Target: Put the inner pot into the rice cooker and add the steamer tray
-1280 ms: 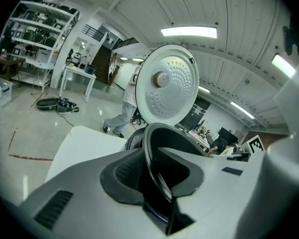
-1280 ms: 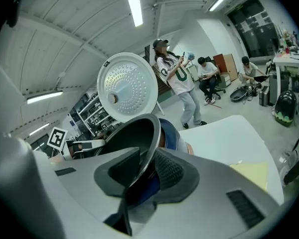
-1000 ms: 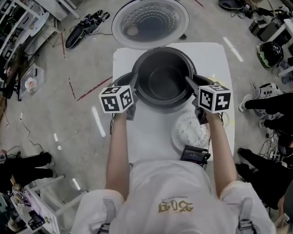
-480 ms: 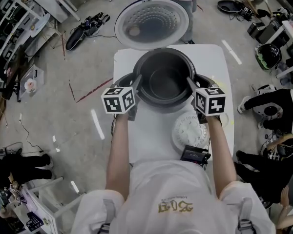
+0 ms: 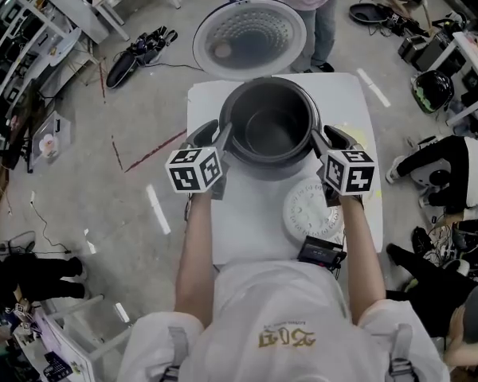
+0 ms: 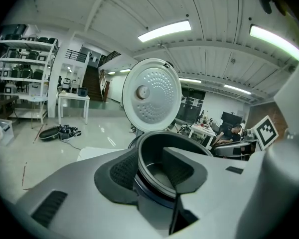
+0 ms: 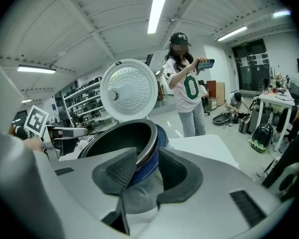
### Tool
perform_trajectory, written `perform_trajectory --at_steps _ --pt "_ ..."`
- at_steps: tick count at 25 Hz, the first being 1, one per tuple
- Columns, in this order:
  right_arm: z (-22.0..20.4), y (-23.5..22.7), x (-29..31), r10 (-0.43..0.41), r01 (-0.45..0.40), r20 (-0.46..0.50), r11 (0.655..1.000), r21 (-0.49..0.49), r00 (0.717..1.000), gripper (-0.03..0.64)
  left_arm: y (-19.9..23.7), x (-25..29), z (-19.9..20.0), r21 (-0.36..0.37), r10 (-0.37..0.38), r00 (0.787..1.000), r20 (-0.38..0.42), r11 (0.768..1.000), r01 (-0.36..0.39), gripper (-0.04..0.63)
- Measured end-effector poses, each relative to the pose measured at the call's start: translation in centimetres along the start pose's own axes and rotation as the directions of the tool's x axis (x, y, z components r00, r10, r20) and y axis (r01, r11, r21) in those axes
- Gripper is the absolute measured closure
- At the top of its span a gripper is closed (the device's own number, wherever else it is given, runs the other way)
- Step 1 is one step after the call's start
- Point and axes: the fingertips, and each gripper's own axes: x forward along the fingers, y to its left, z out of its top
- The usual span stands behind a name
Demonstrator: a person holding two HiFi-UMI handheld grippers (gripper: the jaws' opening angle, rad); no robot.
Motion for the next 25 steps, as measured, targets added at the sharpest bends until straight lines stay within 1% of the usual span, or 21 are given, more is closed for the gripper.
perform_trajectory --at_steps 4,10,14,18,21,23,25 --pt "-0.9 0.9 -1.3 -0.027 0.027 0.012 0.999 0.043 1.0 0.468 -0.1 -1.8 0.0 -0.009 -0.036 0.999 0.016 0.999 0.036 0.42" --pt "-3.8 1.3 -4.4 -0.098 0.094 0.028 0.989 0.114 0.995 0.468 -1.8 -4.2 -2.2 -0.022 -0.122 0.992 0.016 0.992 0.122 0.422" --pt "-6.1 2.0 -6.5 -0.144 0.141 0.006 0.976 0.163 0.99 0.466 -2.9 -5.7 -3.7 -0.027 -0.189 0.982 -0.019 0.982 0.188 0.422" --pt "-8.7 2.4 -8.5 -0.187 0.186 -0.015 0.958 0.217 0.982 0.466 -4.1 -6.6 -6.5 -0.046 -0.244 0.966 -0.079 0.969 0.241 0.422" --pt "-10.7 2.7 -9.4 -0.205 0.207 -0.034 0.948 0.241 0.978 0.466 -5.2 -6.9 -8.9 -0.072 -0.282 0.952 -0.121 0.959 0.275 0.425" --pt "-12.1 2.7 -10.1 -0.216 0.222 -0.051 0.94 0.261 0.975 0.466 -6.3 -6.9 -10.5 -0.092 -0.315 0.936 -0.155 0.948 0.304 0.425" --pt "-13.7 2.5 -10.9 -0.238 0.248 -0.071 0.927 0.281 0.969 0.466 -7.6 -6.7 -12.2 -0.101 -0.352 0.915 -0.196 0.936 0.338 0.425"
